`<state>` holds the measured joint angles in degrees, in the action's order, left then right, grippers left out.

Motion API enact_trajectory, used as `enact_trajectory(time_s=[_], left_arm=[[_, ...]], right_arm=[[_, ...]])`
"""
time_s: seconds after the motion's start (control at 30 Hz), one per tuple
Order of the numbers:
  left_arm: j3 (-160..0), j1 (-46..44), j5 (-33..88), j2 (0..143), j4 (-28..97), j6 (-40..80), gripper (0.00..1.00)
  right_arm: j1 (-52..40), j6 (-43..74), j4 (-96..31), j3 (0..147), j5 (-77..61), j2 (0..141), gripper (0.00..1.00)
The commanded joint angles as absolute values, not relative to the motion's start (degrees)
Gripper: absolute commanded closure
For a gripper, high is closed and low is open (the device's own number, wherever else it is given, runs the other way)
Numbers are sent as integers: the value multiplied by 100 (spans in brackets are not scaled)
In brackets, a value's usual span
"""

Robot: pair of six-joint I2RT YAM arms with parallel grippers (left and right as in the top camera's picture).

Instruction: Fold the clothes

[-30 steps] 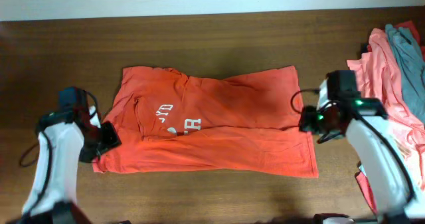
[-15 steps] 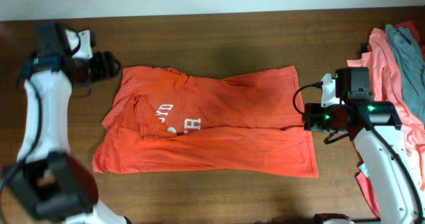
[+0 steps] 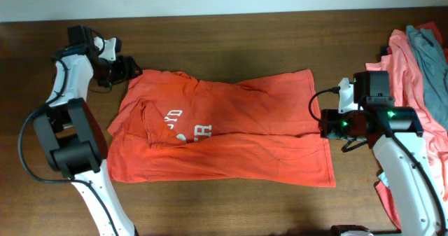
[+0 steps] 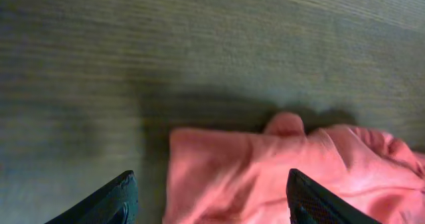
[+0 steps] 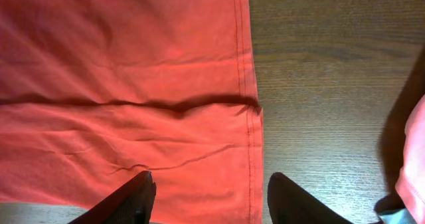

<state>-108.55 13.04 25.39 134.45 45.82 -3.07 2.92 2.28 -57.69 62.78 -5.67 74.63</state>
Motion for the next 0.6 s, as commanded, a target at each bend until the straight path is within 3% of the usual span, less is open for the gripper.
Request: enact_trajectory(time_s=[0.0,0.47,0.57], left_arm=[[-11004,1317,2886,13517,4348,-440,32],[-10993,1310,3135,13880,4372,-416,35],[-10993,1310,3264,13946,4372,-416,39]], right_arm=[[303,169,-5789,6329,-552,7441,40],[303,169,-5872,6329,-552,7441,40],[303,169,-5876,6329,-554,7441,40]])
